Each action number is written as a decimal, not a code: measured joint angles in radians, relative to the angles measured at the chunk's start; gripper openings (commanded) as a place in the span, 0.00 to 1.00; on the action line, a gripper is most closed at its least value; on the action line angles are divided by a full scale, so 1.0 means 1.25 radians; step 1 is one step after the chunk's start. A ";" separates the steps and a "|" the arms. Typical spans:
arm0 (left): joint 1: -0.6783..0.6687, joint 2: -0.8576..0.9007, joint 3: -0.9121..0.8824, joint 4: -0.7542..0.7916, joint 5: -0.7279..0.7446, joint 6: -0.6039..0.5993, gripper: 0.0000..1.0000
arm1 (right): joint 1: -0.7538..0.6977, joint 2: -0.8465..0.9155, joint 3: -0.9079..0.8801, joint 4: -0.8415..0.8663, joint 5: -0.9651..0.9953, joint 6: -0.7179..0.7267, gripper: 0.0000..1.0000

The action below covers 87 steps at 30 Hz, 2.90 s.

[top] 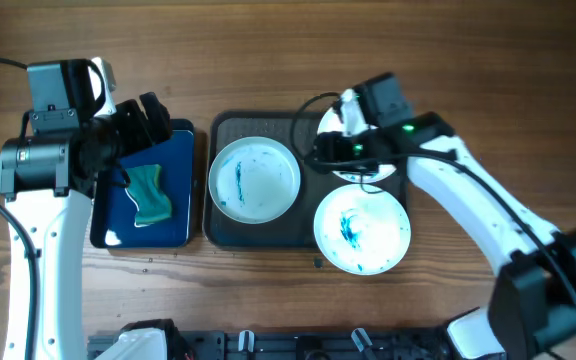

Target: Clean dirty plates on tray and stack at the side

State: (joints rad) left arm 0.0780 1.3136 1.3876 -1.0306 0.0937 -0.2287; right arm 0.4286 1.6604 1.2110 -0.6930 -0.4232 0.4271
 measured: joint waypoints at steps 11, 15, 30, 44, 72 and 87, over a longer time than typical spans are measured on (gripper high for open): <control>0.000 0.125 0.001 -0.002 -0.029 0.000 1.00 | 0.081 0.226 0.126 0.001 0.062 0.125 0.40; 0.000 0.129 0.001 -0.005 -0.029 0.000 1.00 | 0.081 0.262 0.127 -0.002 0.092 0.135 0.30; 0.000 0.145 0.002 -0.066 -0.035 -0.010 1.00 | 0.106 0.319 0.127 0.040 0.108 0.109 0.04; 0.110 0.416 -0.023 -0.101 -0.053 -0.028 0.77 | 0.106 0.319 0.127 0.053 0.109 0.111 0.04; 0.047 0.435 -0.168 0.023 -0.125 -0.015 0.59 | 0.106 0.320 0.127 0.067 0.112 0.125 0.05; 0.041 0.435 -0.181 0.072 -0.143 -0.013 0.04 | 0.106 0.320 0.127 0.071 0.112 0.128 0.04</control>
State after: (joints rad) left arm 0.1291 1.8580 1.1610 -0.9409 -0.0856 -0.2451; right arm 0.5613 2.0609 1.3697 -0.6037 -0.2832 0.5869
